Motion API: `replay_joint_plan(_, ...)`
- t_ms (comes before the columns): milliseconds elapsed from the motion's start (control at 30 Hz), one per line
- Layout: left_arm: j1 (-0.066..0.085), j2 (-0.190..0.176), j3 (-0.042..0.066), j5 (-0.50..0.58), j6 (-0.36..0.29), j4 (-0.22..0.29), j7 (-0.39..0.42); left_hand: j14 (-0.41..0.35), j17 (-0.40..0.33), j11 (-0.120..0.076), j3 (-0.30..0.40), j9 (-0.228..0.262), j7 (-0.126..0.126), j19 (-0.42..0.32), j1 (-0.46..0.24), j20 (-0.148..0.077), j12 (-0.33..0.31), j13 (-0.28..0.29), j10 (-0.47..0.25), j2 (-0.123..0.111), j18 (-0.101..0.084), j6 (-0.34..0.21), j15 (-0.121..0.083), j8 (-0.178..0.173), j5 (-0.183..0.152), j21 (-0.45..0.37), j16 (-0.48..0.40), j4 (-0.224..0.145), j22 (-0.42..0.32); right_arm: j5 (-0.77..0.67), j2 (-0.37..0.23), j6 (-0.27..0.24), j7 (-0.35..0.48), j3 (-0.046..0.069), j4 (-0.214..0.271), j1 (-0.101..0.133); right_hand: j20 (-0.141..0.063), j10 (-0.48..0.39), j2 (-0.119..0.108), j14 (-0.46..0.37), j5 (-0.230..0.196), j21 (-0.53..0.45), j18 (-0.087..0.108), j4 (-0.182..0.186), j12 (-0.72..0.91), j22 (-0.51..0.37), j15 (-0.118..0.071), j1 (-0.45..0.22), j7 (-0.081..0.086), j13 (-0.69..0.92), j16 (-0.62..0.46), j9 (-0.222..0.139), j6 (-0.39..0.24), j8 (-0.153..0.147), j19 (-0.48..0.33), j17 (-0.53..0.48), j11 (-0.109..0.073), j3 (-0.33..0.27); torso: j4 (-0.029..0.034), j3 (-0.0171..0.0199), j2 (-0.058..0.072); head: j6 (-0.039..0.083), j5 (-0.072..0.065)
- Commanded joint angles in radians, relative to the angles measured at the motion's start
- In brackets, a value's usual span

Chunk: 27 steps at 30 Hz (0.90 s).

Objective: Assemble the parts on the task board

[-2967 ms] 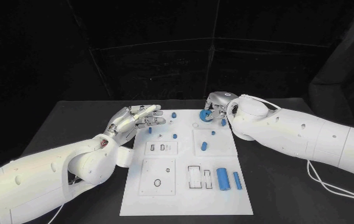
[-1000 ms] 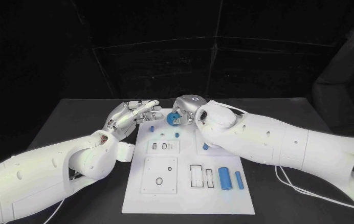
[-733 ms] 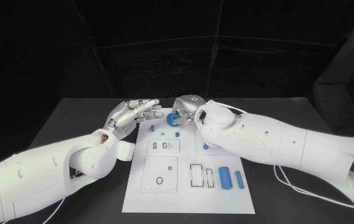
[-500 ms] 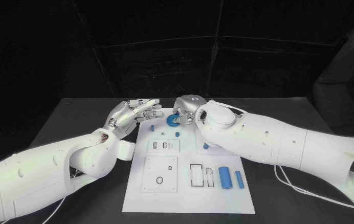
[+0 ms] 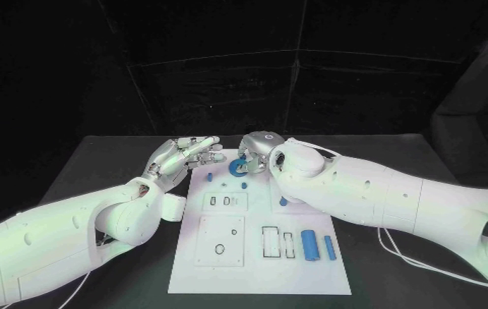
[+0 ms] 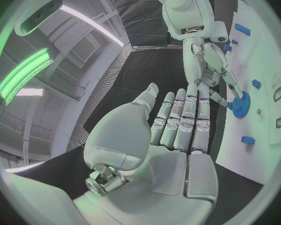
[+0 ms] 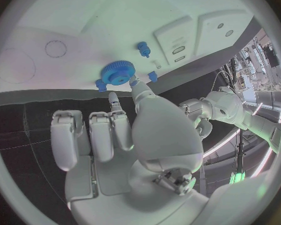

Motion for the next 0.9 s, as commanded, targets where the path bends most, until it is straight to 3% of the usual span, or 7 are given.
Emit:
replay_joint_plan(33, 0.002, 0.000, 0.001, -0.005, 0.006, 0.000, 0.008, 0.005, 0.001, -0.002, 0.004, 0.000, 0.014, 0.008, 0.000, -0.001, 0.003, -0.001, 0.005, 0.010, 0.016, 0.001, -0.002, -0.001, 0.006, 0.004, -0.001, -0.001, -0.001, 0.009, -0.022, -0.046, 0.013, 0.001, 0.021, 0.002, 0.006, 0.037, 0.004, 0.084, 0.018, -0.002, -0.017, 0.011, -0.001, 0.240, 0.004, -0.014, 0.001, 0.164, -0.003, 0.004, 0.008, 0.005, 0.085, 0.164, 0.008, 0.001, -0.0005, 0.0007, 0.000, 0.001, 0.000)
replay_joint_plan(167, 0.002, -0.003, 0.001, -0.005, 0.008, -0.001, 0.010, 0.005, 0.001, -0.001, 0.004, 0.000, 0.015, 0.008, -0.001, -0.001, 0.003, -0.001, 0.005, 0.011, 0.015, 0.001, -0.002, -0.002, 0.006, 0.004, -0.001, -0.001, -0.001, 0.065, -0.094, -0.124, 0.057, 0.000, 0.077, 0.002, 0.005, 0.038, 0.009, 0.083, 0.035, -0.003, -0.016, 0.012, 0.000, 0.237, 0.003, -0.009, 0.000, 0.165, -0.005, 0.006, 0.020, 0.009, 0.083, 0.160, 0.007, 0.005, -0.0055, 0.0017, -0.003, 0.000, 0.000)
replay_joint_plan(267, 0.002, -0.006, 0.000, -0.005, 0.010, 0.000, 0.012, 0.005, 0.001, -0.001, 0.005, 0.000, 0.015, 0.008, -0.001, -0.001, 0.003, -0.001, 0.005, 0.011, 0.015, 0.001, -0.002, -0.002, 0.006, 0.004, -0.001, -0.001, -0.001, 0.143, -0.167, -0.150, 0.100, 0.000, 0.129, 0.003, 0.004, 0.034, 0.009, 0.081, 0.047, -0.007, -0.013, 0.007, -0.005, 0.224, 0.003, 0.002, 0.001, 0.160, -0.009, 0.006, 0.024, 0.009, 0.074, 0.151, 0.007, 0.009, -0.0112, 0.0014, -0.006, 0.000, 0.000)
replay_joint_plan(500, 0.002, -0.009, 0.000, -0.005, 0.013, -0.003, 0.015, 0.007, 0.001, -0.002, 0.009, 0.001, 0.013, 0.010, -0.001, -0.002, 0.004, -0.001, 0.007, 0.013, 0.016, 0.003, -0.002, -0.001, 0.006, 0.004, -0.001, -0.003, -0.002, 0.383, -0.374, -0.131, 0.190, -0.001, 0.251, 0.005, 0.004, 0.023, -0.013, 0.075, 0.080, -0.020, -0.005, -0.007, -0.019, 0.191, 0.003, 0.017, 0.002, 0.147, -0.021, 0.006, 0.029, 0.008, 0.048, 0.126, 0.008, 0.004, -0.0251, 0.0077, -0.011, 0.004, 0.001)
replay_joint_plan(633, 0.002, -0.005, 0.000, -0.005, 0.017, -0.009, 0.017, 0.011, 0.002, -0.004, 0.013, 0.001, 0.012, 0.013, -0.003, -0.003, 0.005, 0.000, 0.010, 0.013, 0.016, 0.006, -0.004, 0.000, 0.006, 0.004, 0.000, -0.005, -0.003, 0.434, -0.450, -0.108, 0.227, -0.001, 0.274, 0.005, 0.004, 0.019, -0.021, 0.074, 0.083, -0.022, -0.004, -0.016, -0.023, 0.188, 0.003, 0.027, 0.001, 0.143, -0.022, 0.005, 0.026, 0.005, 0.045, 0.124, 0.007, 0.002, -0.0279, 0.0111, -0.012, 0.006, -0.008)
replay_joint_plan(700, 0.002, -0.001, 0.000, -0.005, 0.020, -0.016, 0.018, 0.011, 0.002, -0.004, 0.013, 0.001, 0.012, 0.013, -0.003, -0.003, 0.005, 0.000, 0.010, 0.013, 0.016, 0.007, -0.004, 0.000, 0.006, 0.004, 0.000, -0.005, -0.003, 0.473, -0.488, -0.094, 0.245, -0.001, 0.275, 0.005, 0.004, 0.018, -0.026, 0.074, 0.085, -0.023, -0.004, -0.020, -0.024, 0.186, 0.002, 0.032, 0.001, 0.142, -0.023, 0.004, 0.023, 0.003, 0.044, 0.124, 0.007, -0.001, -0.0234, 0.0118, -0.010, 0.009, -0.019)
replay_joint_plan(900, 0.002, 0.004, 0.000, -0.005, 0.025, -0.032, 0.022, 0.012, 0.002, -0.005, 0.015, 0.001, 0.011, 0.014, -0.004, -0.003, 0.006, 0.000, 0.011, 0.014, 0.016, 0.008, -0.004, 0.000, 0.006, 0.004, 0.000, -0.006, -0.003, 0.513, -0.526, -0.072, 0.293, -0.001, 0.242, 0.004, 0.004, 0.015, -0.029, 0.075, 0.089, -0.024, -0.004, -0.028, -0.028, 0.184, 0.002, 0.043, 0.002, 0.139, -0.023, 0.002, 0.015, 0.000, 0.043, 0.125, 0.007, -0.001, -0.0266, 0.0163, -0.009, 0.008, -0.023)
